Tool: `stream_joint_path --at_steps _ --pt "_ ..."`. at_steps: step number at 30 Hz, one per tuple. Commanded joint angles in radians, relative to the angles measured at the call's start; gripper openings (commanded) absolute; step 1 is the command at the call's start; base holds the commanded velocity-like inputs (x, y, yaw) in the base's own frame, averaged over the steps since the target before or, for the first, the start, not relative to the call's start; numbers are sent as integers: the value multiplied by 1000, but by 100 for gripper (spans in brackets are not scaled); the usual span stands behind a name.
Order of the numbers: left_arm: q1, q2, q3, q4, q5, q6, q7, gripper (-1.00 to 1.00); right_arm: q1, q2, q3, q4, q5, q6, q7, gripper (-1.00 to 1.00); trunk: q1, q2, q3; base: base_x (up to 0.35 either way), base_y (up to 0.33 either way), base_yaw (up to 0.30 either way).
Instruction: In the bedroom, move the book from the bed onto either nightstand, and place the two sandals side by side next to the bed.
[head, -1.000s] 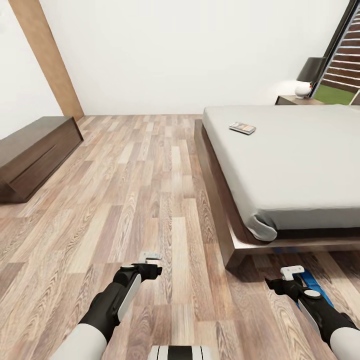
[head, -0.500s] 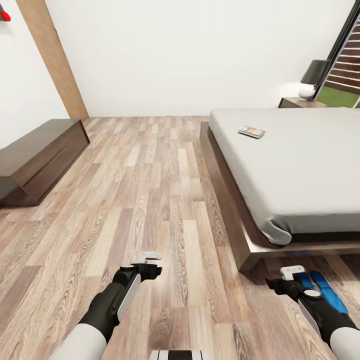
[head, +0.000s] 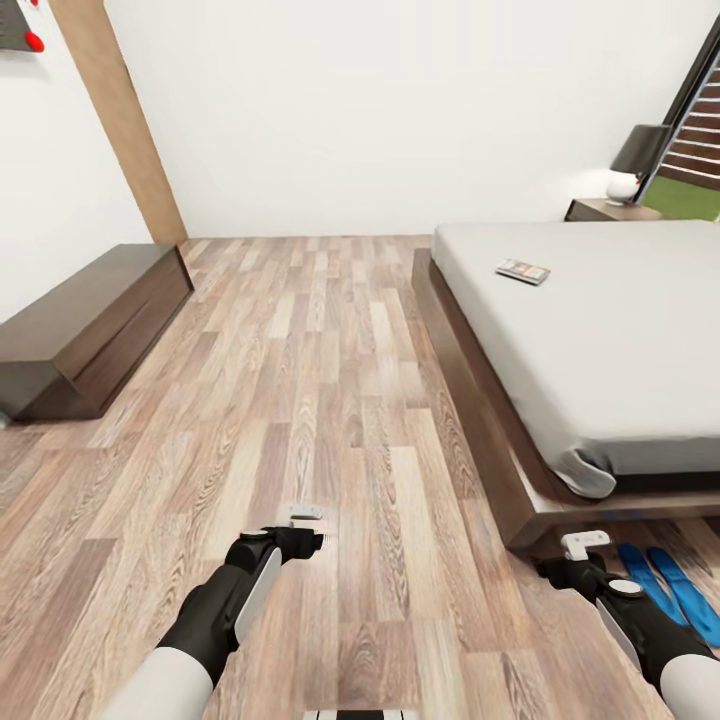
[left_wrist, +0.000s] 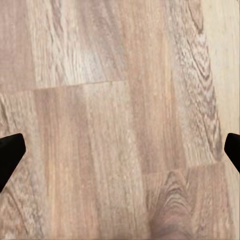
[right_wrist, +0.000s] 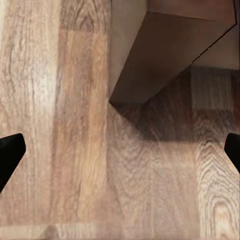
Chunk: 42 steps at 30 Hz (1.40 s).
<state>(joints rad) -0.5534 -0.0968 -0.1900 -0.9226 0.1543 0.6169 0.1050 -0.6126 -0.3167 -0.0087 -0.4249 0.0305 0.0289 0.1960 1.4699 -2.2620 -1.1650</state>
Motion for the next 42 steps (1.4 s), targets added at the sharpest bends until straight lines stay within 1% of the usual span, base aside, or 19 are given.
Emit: stream_joint_path --at_steps 1,3,16,17,19,20,21,22,24,25,27,28,30,31,35,36,38,39,42 --pt "0 1 -3 -1 11 3 10 100 0 0 -2 -2 3 3 4 100 -4 7 3 0 273 0" --pt "0 2 -1 -2 10 3 10 100 0 0 -3 -2 3 6 3 100 -12 21 9 0 273 0" --pt "0 3 -2 -17 9 3 9 100 -1 -7 -3 -24 3 24 5 100 -12 21 9 43 255 0" --pt "0 3 -2 -18 9 3 9 100 -1 -6 -3 -52 3 42 5 100 -12 21 9 8 279 0" --pt "0 3 -2 -18 8 3 9 100 2 -2 -1 -195 3 134 4 100 -12 21 9 50 284 0" --pt "0 3 -2 -18 7 3 10 100 4 3 0 -312 1 209 4 100 -12 21 9 121 283 0" --pt "0 3 -2 -18 7 3 10 100 6 6 0 -369 1 247 4 100 -12 21 9 144 280 0" --pt "0 3 -2 -18 6 3 10 100 10 13 0 -481 -1 322 2 100 -12 21 9 185 267 0" --pt "0 3 -4 -20 5 3 10 100 12 23 0 -586 -2 390 -2 100 -12 21 9 210 256 0" --pt "0 2 -5 -27 4 4 12 100 14 35 0 -683 -1 453 -12 100 -12 21 9 241 238 0" --pt "0 1 -5 -43 3 7 15 100 15 49 -1 -771 -1 507 -30 100 -12 21 9 258 227 0" --pt "0 -1 -6 -68 3 15 24 100 16 63 -1 -846 -1 558 -55 100 -12 21 9 271 215 0" --pt "0 -2 -8 -99 3 31 37 100 17 78 -1 -904 -2 609 -82 100 -12 21 9 282 199 0" --pt "0 -2 -8 -116 4 42 46 100 17 92 -2 -947 -2 657 -107 100 -12 21 9 302 148 0" --pt "0 -4 -11 -213 6 113 106 100 17 109 -2 -993 -5 725 -135 100 -12 21 9 316 91 0" --pt "0 -4 -12 -248 7 134 137 100 17 114 -1 -1006 -6 742 -143 100 -12 21 9 329 40 0" --pt "0 -4 -13 -276 7 149 170 100 17 117 -1 -1015 -6 753 -147 100 -12 21 9 332 29 0" --pt "0 -5 -15 -310 10 166 253 100 17 121 -2 -1024 -14 769 -153 100 -12 21 9 338 8 0" --pt "1 -7 -18 -317 28 172 304 100 17 121 -2 -1025 -29 778 -154 100 -12 21 9 339 4 0"
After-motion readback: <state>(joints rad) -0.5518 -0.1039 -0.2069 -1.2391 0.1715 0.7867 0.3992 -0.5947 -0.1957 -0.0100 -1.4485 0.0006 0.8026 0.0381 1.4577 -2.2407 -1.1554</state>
